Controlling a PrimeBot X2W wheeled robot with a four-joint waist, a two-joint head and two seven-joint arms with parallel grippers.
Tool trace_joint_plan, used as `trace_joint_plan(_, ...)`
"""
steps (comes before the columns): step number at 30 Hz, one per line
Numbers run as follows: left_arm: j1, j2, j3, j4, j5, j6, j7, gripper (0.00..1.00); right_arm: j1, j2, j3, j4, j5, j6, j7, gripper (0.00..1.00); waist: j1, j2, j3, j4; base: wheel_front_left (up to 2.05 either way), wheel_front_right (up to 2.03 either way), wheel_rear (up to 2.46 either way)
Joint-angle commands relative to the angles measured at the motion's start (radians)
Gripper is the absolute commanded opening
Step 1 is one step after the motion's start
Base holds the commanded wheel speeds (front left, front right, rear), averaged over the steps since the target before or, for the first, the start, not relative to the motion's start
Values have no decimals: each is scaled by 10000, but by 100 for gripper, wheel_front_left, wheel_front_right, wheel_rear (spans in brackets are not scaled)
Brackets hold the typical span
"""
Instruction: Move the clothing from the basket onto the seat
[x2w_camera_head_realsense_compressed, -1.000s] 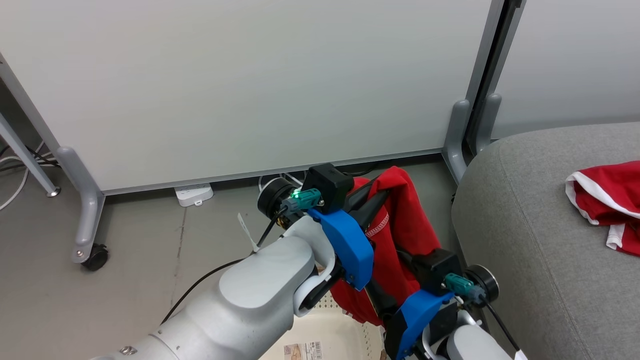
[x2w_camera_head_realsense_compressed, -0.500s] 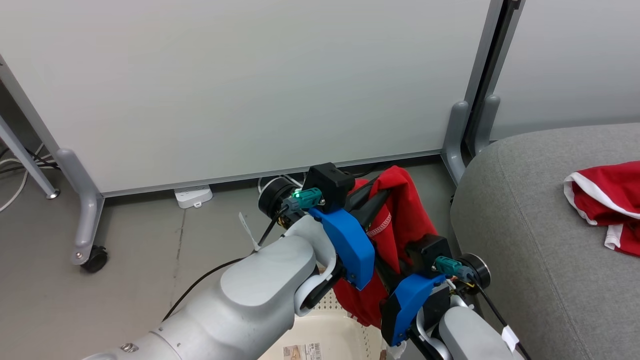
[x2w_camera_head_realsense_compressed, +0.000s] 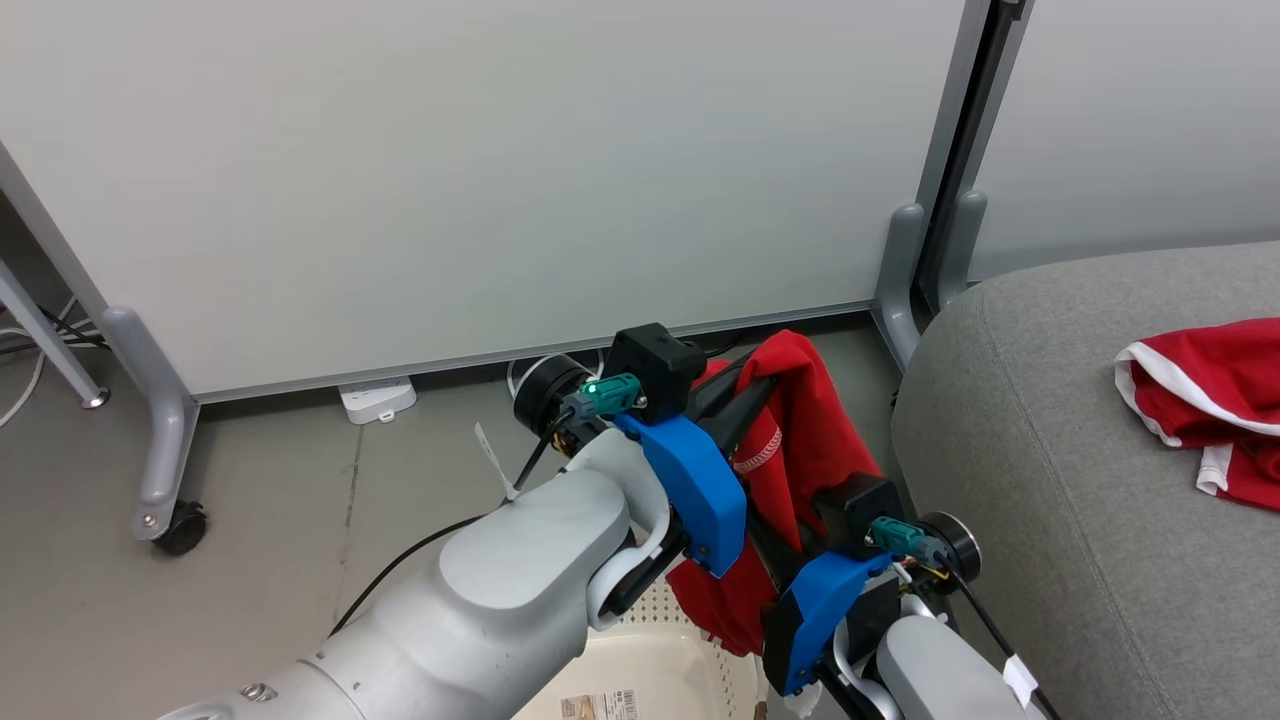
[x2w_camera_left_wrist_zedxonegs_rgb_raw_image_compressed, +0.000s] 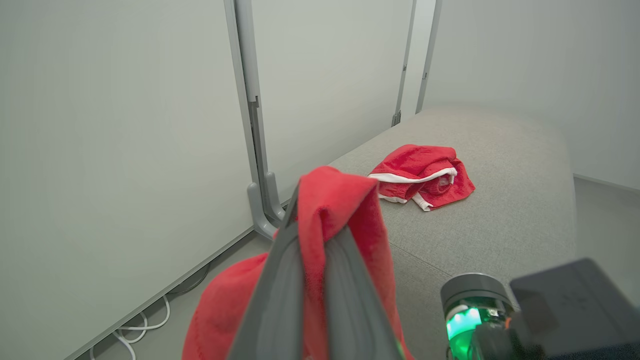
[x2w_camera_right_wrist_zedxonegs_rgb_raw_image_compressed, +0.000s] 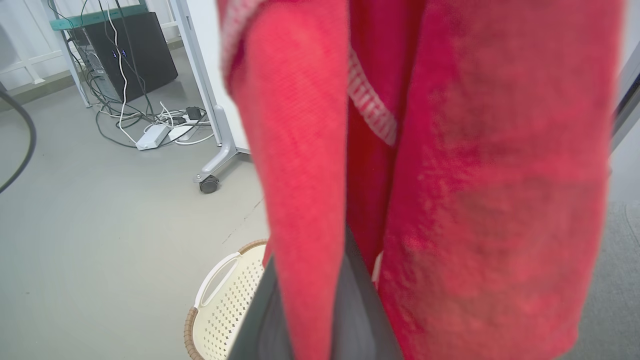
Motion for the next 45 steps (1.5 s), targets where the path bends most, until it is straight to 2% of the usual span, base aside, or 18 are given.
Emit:
trace_joint_plan(1,-163,22,-4,3,-42,28,-69,0,-127,-10,40,57,31,-11,-60,0,-1,0,-19,-8,0,0,0)
trace_joint_plan(4,-141,22,-15,9,-70,31,-77,0,-118,-10,48,83,50,-11,-89,0,-1,0,-41,-20,0,0,0)
trace_joint_plan(5,-127,22,-21,3,-85,33,-81,26,-115,-10,48,95,48,-11,-101,0,-1,0,-53,-25,0,0,0)
trace_joint_plan(6,-121,22,-25,-8,-58,37,-84,100,-113,-10,44,103,42,-11,-112,0,-1,0,-68,-30,0,0,0)
trace_joint_plan(10,64,22,54,-94,5,85,-76,100,-111,-10,17,94,34,-11,-181,0,-1,0,-119,-66,0,0,0)
trace_joint_plan(14,610,31,641,-291,424,143,-78,100,-124,-7,-78,36,7,-11,-252,0,-1,0,-138,-127,0,0,0)
trace_joint_plan(23,3283,875,3225,-2063,2636,-113,-77,100,93,-8,-615,-24,-283,-11,-270,0,-1,0,-100,-84,0,0,0)
trace_joint_plan(30,5364,1460,4923,-2809,4233,-368,-78,100,209,-7,-971,-213,-434,-11,-206,0,-1,0,-25,61,0,0,0)
trace_joint_plan(36,6574,1608,6103,-3122,5130,-623,-78,100,284,-8,-1198,-425,-517,-11,-107,0,-1,0,78,206,0,0,0)
trace_joint_plan(45,7536,1360,7448,-3252,5876,-846,-78,100,475,-8,-1453,-621,-617,-11,-18,0,-1,0,211,373,0,0,0)
